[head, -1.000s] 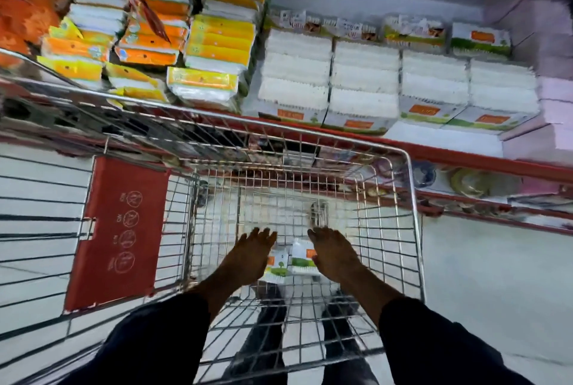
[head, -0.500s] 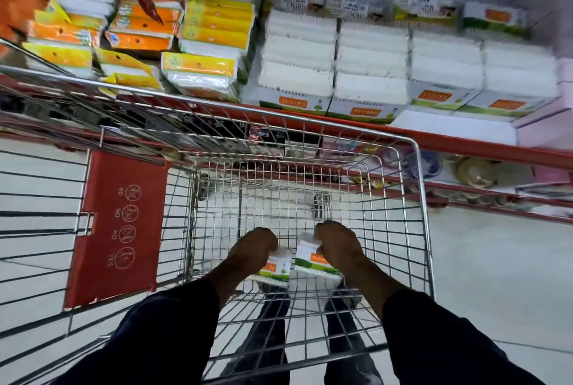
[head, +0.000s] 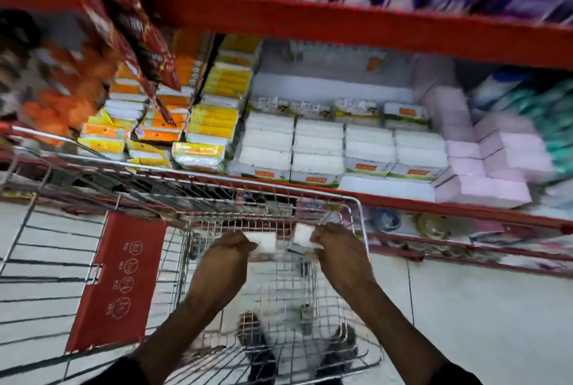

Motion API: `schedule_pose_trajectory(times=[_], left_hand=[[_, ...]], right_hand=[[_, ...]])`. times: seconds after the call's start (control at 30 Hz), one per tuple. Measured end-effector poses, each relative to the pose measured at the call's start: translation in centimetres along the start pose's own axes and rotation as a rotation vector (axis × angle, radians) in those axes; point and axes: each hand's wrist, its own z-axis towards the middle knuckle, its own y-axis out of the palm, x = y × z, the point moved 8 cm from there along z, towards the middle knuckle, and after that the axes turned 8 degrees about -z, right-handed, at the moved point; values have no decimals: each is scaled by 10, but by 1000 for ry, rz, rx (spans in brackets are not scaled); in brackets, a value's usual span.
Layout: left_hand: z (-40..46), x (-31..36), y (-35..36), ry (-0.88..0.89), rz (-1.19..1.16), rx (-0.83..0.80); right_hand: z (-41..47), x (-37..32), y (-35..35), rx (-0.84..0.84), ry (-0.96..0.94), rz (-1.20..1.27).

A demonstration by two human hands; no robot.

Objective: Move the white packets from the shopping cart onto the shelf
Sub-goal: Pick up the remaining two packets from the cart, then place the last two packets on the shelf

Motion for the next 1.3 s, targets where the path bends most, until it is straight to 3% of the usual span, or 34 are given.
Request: schedule_pose_trajectory(times=[0.23, 0.5, 0.83, 1.3], left_hand=[[32, 89, -83, 149, -54, 217], [84, 181, -89, 263, -71, 269], [135, 234, -51, 282, -94, 252], [171, 221, 0, 149, 17, 158]], right_hand=[[-13, 29, -127, 253, -38, 21], [-12, 108, -182, 313, 57, 19], [14, 168, -189, 269, 112, -13], [38, 189, -154, 156, 86, -89]])
